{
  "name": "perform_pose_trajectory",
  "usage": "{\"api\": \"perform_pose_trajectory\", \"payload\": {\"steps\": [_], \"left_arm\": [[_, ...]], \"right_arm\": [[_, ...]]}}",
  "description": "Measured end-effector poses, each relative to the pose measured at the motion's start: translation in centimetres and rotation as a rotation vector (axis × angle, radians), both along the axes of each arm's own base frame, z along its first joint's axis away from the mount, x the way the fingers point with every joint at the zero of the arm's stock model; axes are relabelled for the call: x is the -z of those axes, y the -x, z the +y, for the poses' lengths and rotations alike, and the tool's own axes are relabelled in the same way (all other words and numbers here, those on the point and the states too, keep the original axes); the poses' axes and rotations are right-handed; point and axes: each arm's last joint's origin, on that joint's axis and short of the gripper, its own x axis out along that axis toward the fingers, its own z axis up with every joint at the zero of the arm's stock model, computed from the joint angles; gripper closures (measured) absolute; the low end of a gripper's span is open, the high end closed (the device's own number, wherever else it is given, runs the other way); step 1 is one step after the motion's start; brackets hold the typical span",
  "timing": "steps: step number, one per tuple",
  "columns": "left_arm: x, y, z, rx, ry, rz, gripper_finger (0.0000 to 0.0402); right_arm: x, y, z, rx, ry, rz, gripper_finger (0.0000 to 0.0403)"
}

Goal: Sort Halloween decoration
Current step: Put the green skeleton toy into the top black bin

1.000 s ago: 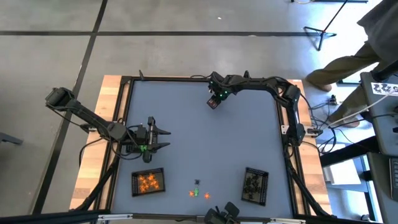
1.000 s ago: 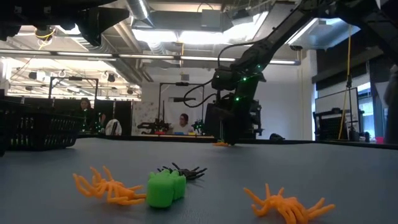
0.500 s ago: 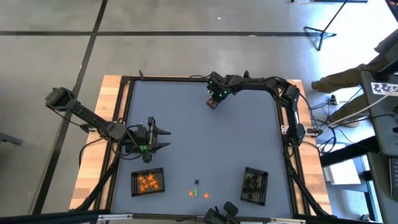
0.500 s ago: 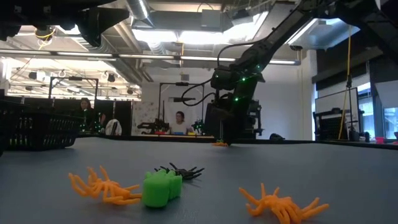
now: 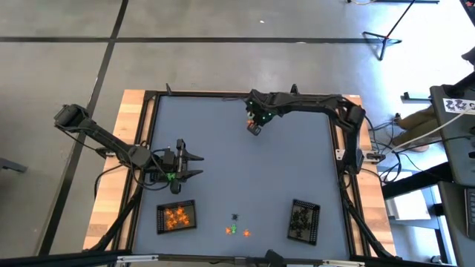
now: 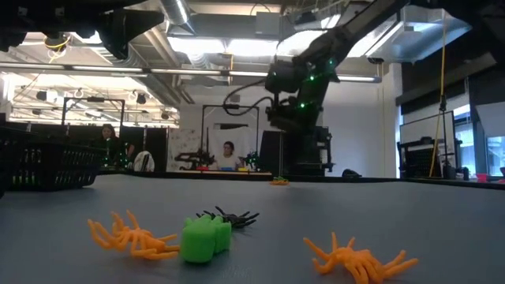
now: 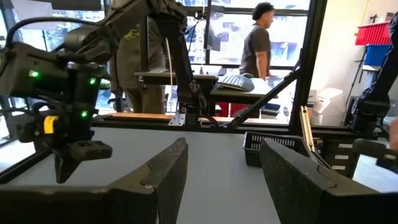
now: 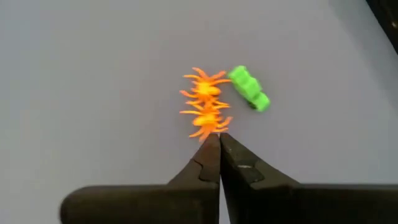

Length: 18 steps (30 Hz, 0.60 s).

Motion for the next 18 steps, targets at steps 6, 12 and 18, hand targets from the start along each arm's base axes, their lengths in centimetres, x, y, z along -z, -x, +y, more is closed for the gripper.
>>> {"api": "perform_pose_trajectory", "payload": {"steps": [6,12,18], "left_arm": [[0.0,0.0,0.0,0.002,0.016,-0.001,0.0208],[0.0,0.0,0.0,0.003,0.033,-0.004,0.0208],[0.0,0.0,0.0,0.002,0.033,-0.004,0.0208]], "right_arm": [[-0.4,-1.0,0.7,-0.023,0.046,-0.053,0.0371],[0.3,-1.8,-0.4,0.002,0.102,-0.118,0.0300],[2.2,-1.8,-2.0,0.022,0.087,-0.119,0.0236]]}}
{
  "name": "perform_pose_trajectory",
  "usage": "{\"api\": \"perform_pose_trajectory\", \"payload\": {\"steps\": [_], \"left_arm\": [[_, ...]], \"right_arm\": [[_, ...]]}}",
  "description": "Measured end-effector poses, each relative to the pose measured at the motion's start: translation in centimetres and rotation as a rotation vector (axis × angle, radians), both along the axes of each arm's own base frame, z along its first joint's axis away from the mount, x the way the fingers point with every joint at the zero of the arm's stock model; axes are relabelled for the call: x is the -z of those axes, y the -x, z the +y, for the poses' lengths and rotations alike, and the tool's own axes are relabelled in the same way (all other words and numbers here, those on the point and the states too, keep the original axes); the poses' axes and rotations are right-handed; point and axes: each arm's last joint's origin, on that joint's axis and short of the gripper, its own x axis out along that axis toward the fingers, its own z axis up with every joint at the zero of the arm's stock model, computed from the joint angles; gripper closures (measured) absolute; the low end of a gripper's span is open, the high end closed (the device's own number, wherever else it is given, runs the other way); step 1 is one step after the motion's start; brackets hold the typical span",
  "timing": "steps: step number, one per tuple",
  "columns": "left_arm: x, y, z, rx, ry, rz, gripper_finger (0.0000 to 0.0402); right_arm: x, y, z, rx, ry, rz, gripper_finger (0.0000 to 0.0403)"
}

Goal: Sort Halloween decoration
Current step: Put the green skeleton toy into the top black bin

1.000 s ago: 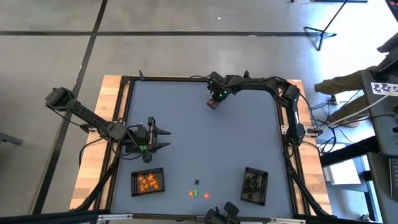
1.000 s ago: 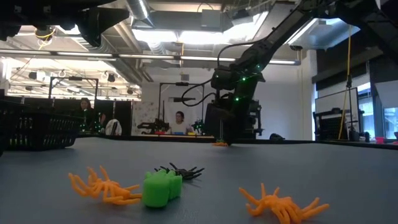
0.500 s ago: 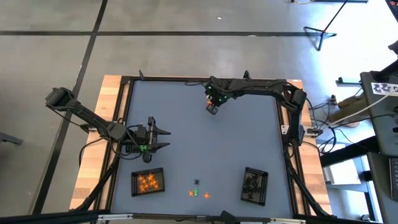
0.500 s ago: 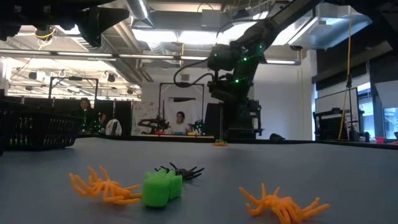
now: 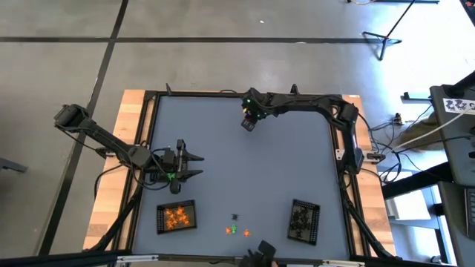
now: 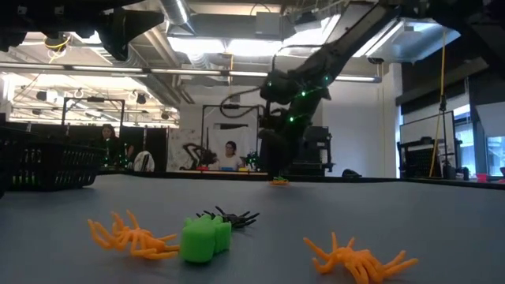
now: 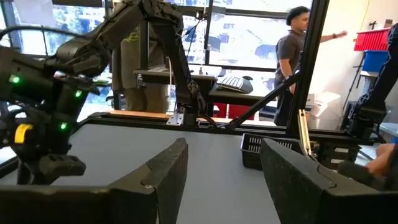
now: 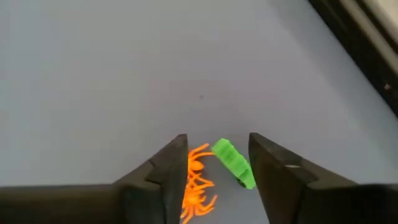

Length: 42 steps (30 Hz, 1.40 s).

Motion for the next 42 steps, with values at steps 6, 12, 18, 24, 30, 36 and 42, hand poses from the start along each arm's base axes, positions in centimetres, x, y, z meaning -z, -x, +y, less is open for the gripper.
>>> {"api": "perform_pose_trajectory", "payload": {"steps": [6,12,18,24,30,36,42], "left_arm": [[0.0,0.0,0.0,-0.001,-0.005,0.000,0.0208],[0.0,0.0,0.0,-0.001,-0.007,0.001,0.0207],[0.0,0.0,0.0,-0.001,-0.009,0.002,0.0207],[0.0,0.0,0.0,-0.001,-0.009,0.002,0.0207],[0.0,0.0,0.0,-0.001,-0.009,0.003,0.0207],[0.0,0.0,0.0,-0.001,-0.009,0.003,0.0208],[0.0,0.0,0.0,-0.001,-0.008,-0.001,0.0208]], "right_arm": [[2.1,0.3,-1.2,0.027,-0.029,0.039,0.0227],[2.6,0.2,-1.2,0.026,-0.038,0.051,0.0284],[2.6,0.2,-1.1,0.008,-0.068,0.039,0.0386],[1.9,0.3,-0.3,0.004,-0.094,0.045,0.0367],[-0.7,0.0,2.1,-0.044,-0.066,0.031,0.0390],[-3.3,-1.2,5.8,-0.123,-0.031,-0.043,0.0374],[-4.8,-3.6,11.5,-0.283,-0.040,-0.196,0.0383]]}}
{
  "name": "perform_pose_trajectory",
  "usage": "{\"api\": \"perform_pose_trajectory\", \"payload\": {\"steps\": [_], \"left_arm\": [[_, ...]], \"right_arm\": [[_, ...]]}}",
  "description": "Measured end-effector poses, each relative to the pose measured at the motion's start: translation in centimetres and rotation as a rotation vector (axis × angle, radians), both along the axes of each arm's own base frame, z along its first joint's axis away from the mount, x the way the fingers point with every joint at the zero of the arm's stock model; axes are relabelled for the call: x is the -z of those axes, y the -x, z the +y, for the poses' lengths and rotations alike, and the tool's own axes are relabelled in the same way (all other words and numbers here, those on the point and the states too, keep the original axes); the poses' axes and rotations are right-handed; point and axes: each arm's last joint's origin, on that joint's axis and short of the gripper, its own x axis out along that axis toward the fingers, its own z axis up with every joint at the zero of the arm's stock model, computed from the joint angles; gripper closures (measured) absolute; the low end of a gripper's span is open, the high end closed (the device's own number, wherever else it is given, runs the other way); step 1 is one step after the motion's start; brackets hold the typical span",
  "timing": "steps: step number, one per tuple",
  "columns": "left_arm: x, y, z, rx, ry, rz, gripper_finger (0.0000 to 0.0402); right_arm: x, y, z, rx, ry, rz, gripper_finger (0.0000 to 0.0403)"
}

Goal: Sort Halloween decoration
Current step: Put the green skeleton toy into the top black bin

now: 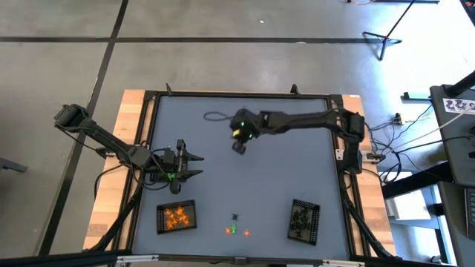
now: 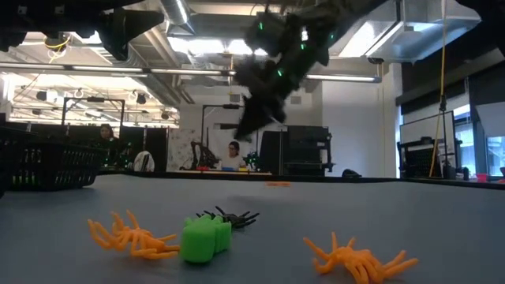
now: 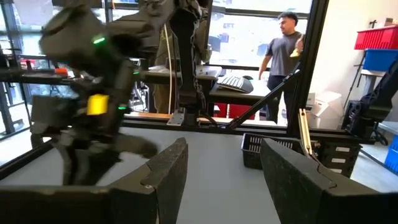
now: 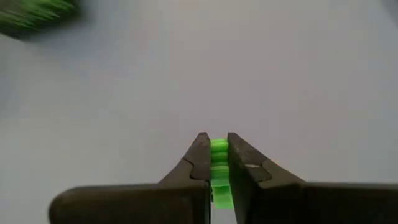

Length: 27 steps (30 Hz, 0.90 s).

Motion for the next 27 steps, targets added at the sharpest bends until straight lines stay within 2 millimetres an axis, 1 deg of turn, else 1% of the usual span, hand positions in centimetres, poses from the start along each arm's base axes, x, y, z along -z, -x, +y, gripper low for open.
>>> {"api": "perform_pose_trajectory", "payload": {"steps": [4,7,11,13,16,27], "left_arm": [[0.0,0.0,0.0,0.002,0.018,-0.006,0.0208],[0.0,0.0,-0.1,0.032,0.090,-0.009,0.0208],[-0.1,0.0,-0.2,0.081,0.129,-0.010,0.0208],[0.0,0.0,-0.3,0.096,0.130,-0.009,0.0208],[0.0,0.0,-0.3,0.119,0.128,-0.008,0.0208],[-0.1,0.0,-0.4,0.148,0.132,-0.007,0.0208]], "right_arm": [[-0.8,-1.7,4.1,-0.129,-0.011,-0.145,0.0378],[-1.4,-2.4,7.0,-0.203,-0.010,-0.224,0.0372],[-2.3,-2.9,10.1,-0.277,-0.006,-0.338,0.0375],[-2.8,-3.1,11.3,-0.307,0.001,-0.395,0.0380],[-3.2,-3.3,12.2,-0.332,0.007,-0.443,0.0382],[-3.5,-3.4,12.0,-0.302,0.025,-0.479,0.0383]]}}
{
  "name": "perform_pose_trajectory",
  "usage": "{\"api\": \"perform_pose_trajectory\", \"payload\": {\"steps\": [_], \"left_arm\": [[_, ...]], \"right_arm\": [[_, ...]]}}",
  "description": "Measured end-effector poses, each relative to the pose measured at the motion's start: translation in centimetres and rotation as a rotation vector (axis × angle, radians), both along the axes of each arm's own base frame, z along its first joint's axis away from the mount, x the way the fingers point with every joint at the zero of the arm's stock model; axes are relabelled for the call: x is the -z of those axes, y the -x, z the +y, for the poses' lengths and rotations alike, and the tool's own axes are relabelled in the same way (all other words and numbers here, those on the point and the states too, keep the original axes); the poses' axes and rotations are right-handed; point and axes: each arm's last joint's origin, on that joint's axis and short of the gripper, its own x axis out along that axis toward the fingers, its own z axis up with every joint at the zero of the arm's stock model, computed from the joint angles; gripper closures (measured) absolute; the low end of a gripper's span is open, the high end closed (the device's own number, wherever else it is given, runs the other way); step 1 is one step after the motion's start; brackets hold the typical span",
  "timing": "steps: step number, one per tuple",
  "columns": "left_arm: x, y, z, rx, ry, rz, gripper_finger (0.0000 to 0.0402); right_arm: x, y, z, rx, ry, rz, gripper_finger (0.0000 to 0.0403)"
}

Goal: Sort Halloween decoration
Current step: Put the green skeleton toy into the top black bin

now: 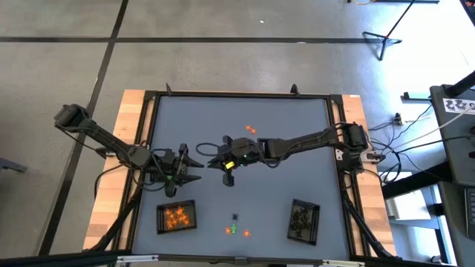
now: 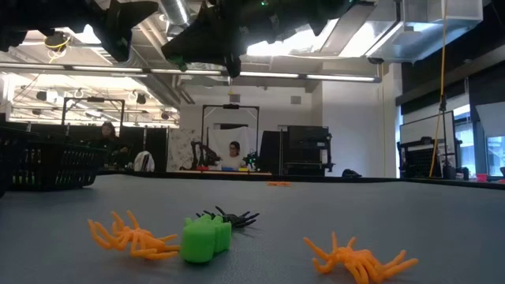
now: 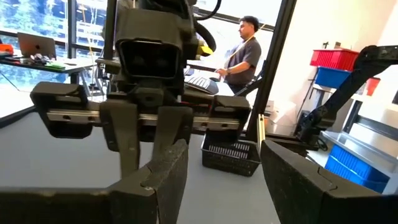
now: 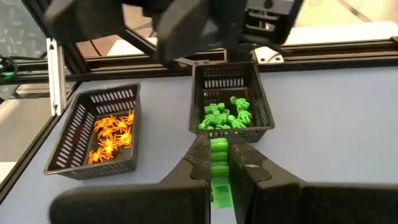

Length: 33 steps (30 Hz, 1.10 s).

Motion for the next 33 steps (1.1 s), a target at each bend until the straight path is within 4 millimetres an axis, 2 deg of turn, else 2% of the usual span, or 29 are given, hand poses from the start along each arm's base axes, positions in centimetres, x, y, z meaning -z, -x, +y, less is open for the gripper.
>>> {"api": "perform_pose_trajectory", "payload": {"steps": [3,6,12,15,19,22,27,33], "left_arm": [[0.0,0.0,0.0,0.001,0.011,0.001,0.0208],[0.0,0.0,0.0,0.004,0.045,0.007,0.0208],[0.1,0.0,0.0,0.004,0.049,0.012,0.0208],[0.1,0.0,0.0,0.003,0.048,0.012,0.0208],[0.2,0.0,0.0,-0.007,0.044,0.024,0.0208],[0.7,0.0,0.1,-0.033,0.037,0.072,0.0208],[1.6,-0.2,0.3,-0.143,0.015,0.147,0.0208],[2.2,-0.7,0.2,-0.153,0.028,0.161,0.0208]], "right_arm": [[0.3,0.1,0.1,-0.002,-0.003,-0.043,0.0384],[1.7,0.6,0.0,0.010,-0.042,-0.117,0.0385],[4.8,2.8,-0.2,0.023,-0.148,-0.242,0.0382],[5.7,4.1,-0.3,0.018,-0.185,-0.331,0.0378],[5.9,5.6,-0.3,-0.002,-0.233,-0.460,0.0379],[6.0,6.1,0.1,-0.011,-0.239,-0.491,0.0379],[5.4,6.1,0.6,-0.017,-0.214,-0.547,0.0376],[4.8,5.6,0.5,0.014,-0.190,-0.571,0.0375]]}}
